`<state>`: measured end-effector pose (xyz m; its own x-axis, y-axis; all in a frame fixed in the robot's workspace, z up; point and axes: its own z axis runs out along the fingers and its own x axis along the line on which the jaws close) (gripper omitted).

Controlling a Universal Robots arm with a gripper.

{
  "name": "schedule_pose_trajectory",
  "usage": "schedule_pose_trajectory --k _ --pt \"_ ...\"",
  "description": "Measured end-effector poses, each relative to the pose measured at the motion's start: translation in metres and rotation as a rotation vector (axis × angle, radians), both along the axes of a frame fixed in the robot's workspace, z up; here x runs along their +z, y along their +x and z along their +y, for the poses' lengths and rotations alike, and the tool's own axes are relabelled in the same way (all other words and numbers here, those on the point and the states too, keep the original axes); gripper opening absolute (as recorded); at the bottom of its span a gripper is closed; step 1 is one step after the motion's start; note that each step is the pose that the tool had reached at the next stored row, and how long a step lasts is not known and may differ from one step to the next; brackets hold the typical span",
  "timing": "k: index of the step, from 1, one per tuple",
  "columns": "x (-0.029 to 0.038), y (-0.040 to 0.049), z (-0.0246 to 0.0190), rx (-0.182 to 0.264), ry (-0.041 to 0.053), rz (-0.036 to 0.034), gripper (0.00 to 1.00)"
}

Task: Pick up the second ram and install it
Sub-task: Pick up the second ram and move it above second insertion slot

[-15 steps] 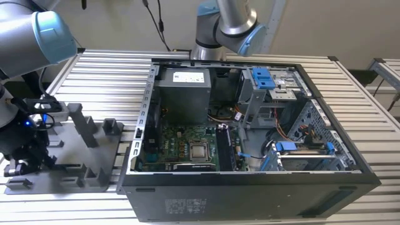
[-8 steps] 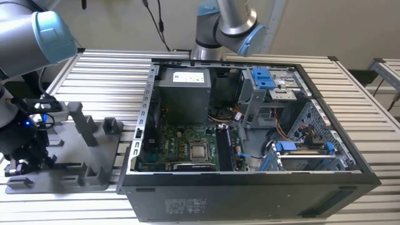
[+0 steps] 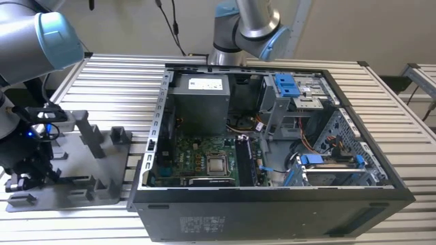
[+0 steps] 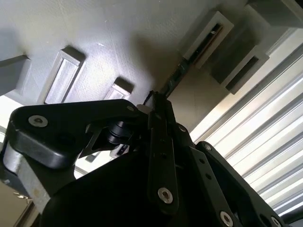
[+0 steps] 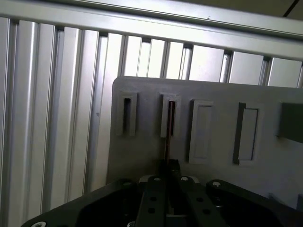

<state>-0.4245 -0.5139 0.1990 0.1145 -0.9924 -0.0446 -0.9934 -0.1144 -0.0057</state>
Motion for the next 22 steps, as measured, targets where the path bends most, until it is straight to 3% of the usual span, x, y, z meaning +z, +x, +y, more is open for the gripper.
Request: schedule_pose_trajectory --k 7,22 --pt "0.0003 0.0 0.0 0.002 0.0002 -0.0002 0.14" --pt "0.0154 0.0 0.0 0.002 -0.0001 0.0001 0.14"
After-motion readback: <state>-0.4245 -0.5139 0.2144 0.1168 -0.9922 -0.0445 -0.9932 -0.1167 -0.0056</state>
